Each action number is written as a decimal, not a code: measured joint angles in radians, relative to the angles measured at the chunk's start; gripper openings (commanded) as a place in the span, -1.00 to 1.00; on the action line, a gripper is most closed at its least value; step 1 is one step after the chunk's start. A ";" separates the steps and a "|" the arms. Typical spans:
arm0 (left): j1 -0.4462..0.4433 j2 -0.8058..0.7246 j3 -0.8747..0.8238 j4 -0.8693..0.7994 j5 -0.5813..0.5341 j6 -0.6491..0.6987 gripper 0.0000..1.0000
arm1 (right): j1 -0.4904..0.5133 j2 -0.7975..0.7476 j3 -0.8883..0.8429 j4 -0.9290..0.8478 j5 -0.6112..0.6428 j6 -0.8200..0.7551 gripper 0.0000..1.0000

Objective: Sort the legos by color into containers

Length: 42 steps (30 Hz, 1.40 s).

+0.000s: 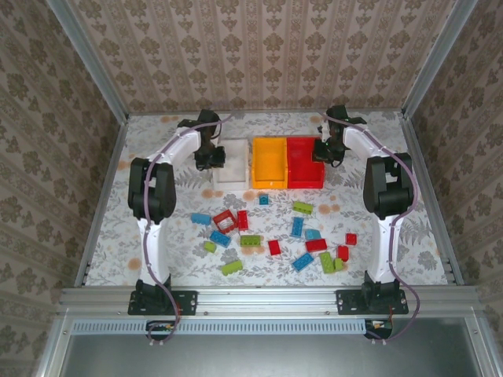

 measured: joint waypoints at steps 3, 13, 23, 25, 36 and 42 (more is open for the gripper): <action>-0.005 0.003 0.006 0.000 0.007 -0.004 -0.88 | 0.000 0.002 0.003 -0.004 -0.005 0.002 -0.29; -0.005 0.006 0.016 -0.011 0.013 -0.032 -0.17 | 0.000 -0.021 0.006 -0.005 0.008 0.019 0.21; -0.004 -0.099 -0.047 0.013 0.005 -0.106 0.42 | 0.021 -0.449 -0.281 0.090 0.100 0.014 0.40; -0.004 -0.182 -0.100 0.037 0.008 -0.126 0.49 | 0.067 -0.562 -0.379 0.121 0.114 -0.027 0.54; -0.153 -0.787 -0.640 0.274 0.150 -0.142 0.64 | 0.381 -0.650 -0.660 0.092 0.221 -0.234 0.76; -0.237 -0.952 -0.806 0.332 0.190 -0.151 0.61 | 0.393 -0.525 -0.652 0.081 0.312 -0.249 0.72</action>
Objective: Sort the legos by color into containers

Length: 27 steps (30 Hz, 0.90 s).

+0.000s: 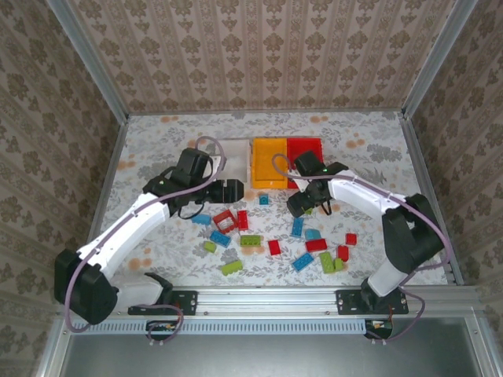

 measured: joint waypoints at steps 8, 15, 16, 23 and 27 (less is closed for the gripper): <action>-0.029 -0.021 -0.041 0.027 -0.002 -0.019 0.59 | 0.021 0.124 0.045 -0.008 0.076 0.002 0.50; -0.031 -0.021 -0.041 0.034 -0.006 -0.023 0.57 | 0.021 0.186 0.071 -0.003 0.079 0.030 -0.06; -0.031 -0.021 -0.041 0.034 -0.006 -0.023 0.57 | 0.021 0.187 0.071 -0.002 0.079 0.032 -0.15; -0.032 -0.021 -0.041 0.034 -0.013 -0.029 0.56 | 0.021 0.184 0.071 0.017 0.071 0.062 -0.64; -0.037 -0.020 -0.037 0.033 -0.021 -0.030 0.56 | 0.014 0.149 0.071 0.019 0.072 0.089 -0.66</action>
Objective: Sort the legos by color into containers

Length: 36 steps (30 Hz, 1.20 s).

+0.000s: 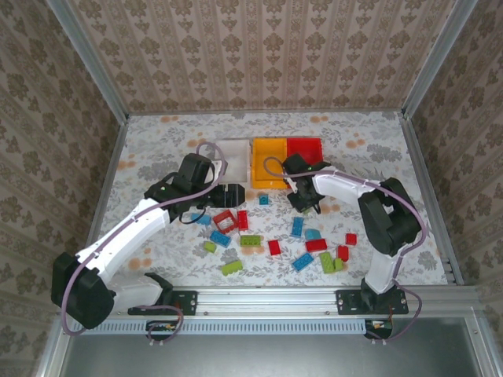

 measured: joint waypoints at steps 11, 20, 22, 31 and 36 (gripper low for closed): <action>-0.022 0.092 0.109 0.030 -0.016 0.000 0.54 | -0.155 -0.008 0.219 0.000 -0.057 0.179 -0.64; -0.027 0.108 0.118 -0.005 -0.043 0.017 0.52 | -0.171 0.219 0.406 -0.031 -0.093 0.255 -0.35; -0.027 0.108 0.118 -0.033 -0.059 0.029 0.52 | -0.171 0.233 0.415 -0.042 -0.096 0.268 -0.22; -0.025 0.120 0.106 -0.169 -0.129 0.073 0.30 | -0.170 0.223 0.453 -0.076 -0.096 0.277 -0.04; -0.015 0.128 0.077 -0.235 -0.166 0.037 0.03 | -0.149 0.109 0.435 -0.073 -0.074 0.276 -0.05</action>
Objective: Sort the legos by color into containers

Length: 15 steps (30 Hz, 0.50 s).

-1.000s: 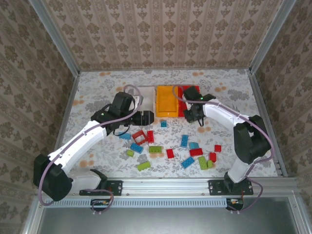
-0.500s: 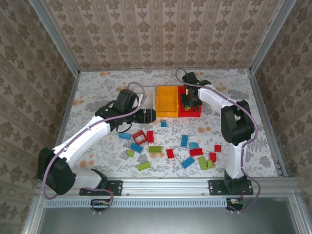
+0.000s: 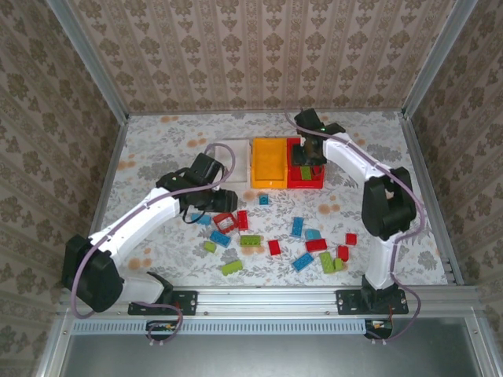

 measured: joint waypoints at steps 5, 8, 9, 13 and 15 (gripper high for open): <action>0.037 0.037 -0.018 -0.079 -0.012 -0.066 -0.11 | 0.061 -0.252 -0.167 0.093 -0.035 0.001 0.00; 0.066 0.050 -0.044 -0.106 0.006 -0.113 -0.11 | 0.100 -0.372 -0.313 0.192 -0.133 0.006 0.07; 0.076 0.057 -0.049 -0.110 0.019 -0.131 -0.12 | 0.112 -0.401 -0.369 0.228 -0.180 0.013 0.09; 0.108 0.098 -0.059 -0.103 0.075 -0.214 -0.16 | 0.151 -0.436 -0.509 0.305 -0.320 0.035 0.14; 0.113 0.113 -0.076 -0.082 0.100 -0.272 -0.20 | 0.171 -0.443 -0.550 0.322 -0.367 0.045 0.14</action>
